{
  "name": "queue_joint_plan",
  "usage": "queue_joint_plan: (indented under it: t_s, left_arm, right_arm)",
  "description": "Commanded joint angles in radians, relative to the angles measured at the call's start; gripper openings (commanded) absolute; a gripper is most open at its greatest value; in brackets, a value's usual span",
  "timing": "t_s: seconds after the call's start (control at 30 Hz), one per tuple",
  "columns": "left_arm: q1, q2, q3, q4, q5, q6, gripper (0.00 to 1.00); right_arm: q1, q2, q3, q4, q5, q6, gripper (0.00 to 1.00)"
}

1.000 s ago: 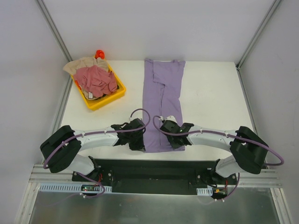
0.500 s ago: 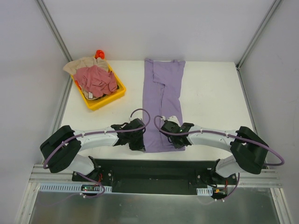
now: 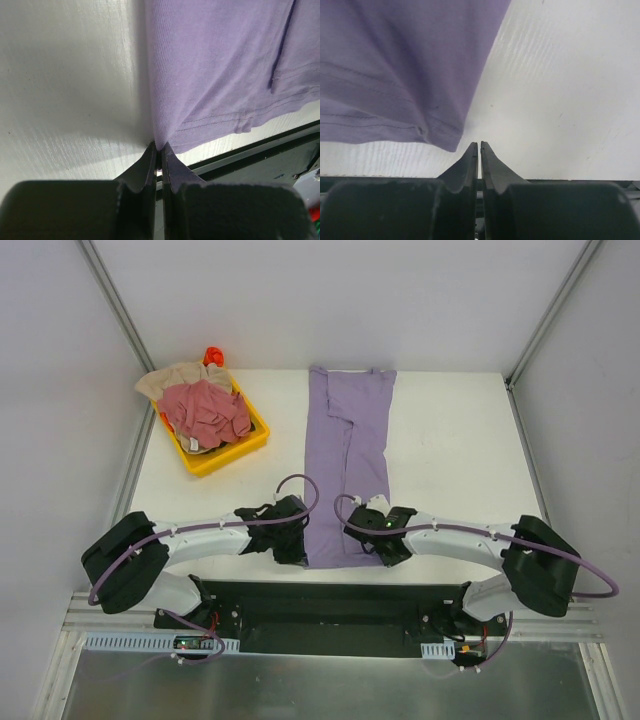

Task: Fold and stack the t-shirts
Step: Grab the bottom of the folded rectangular tshirt with both arms

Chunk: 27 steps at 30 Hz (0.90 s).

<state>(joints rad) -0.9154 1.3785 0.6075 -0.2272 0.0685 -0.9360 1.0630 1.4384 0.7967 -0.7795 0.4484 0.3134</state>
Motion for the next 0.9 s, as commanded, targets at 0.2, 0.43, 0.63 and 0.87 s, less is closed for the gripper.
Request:
queue_joint_plan:
  t_s: [0.2,0.43,0.63,0.87]
  left_arm:
    - [-0.004,0.01,-0.04,-0.124,-0.047,0.014,0.0]
    - [-0.002,0.01,-0.043,-0.126,-0.047,0.014,0.0]
    - [-0.003,-0.001,-0.046,-0.124,-0.049,0.008,0.0]
    - [-0.002,-0.021,-0.045,-0.127,-0.044,-0.001,0.0]
  right_arm:
    - [0.037,-0.081,-0.048,0.272,-0.097,-0.166,0.33]
    - [0.037,0.025,-0.013,0.286,-0.025,-0.188,0.34]
    - [0.038,0.051,-0.004,0.232,0.01,-0.139,0.1]
    - [0.083,-0.004,0.041,0.027,0.067,-0.094,0.01]
